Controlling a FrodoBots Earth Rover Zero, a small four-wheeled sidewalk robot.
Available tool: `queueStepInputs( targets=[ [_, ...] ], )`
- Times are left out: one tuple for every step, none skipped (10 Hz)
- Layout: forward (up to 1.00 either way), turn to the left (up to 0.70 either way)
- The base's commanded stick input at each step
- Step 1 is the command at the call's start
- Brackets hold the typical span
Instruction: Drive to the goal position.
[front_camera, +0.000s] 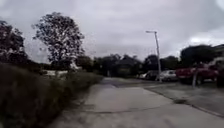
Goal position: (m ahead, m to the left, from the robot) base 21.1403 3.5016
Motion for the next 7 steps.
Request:
queueStepInputs(
  targets=[
    [0.50, 0.00],
    [0.50, 0.00],
    [0.50, 0.00],
    [0.50, 0.00],
    [0.50, 0.00],
    [0.50, 0.00],
    [0.50, 0.00]
  ],
)
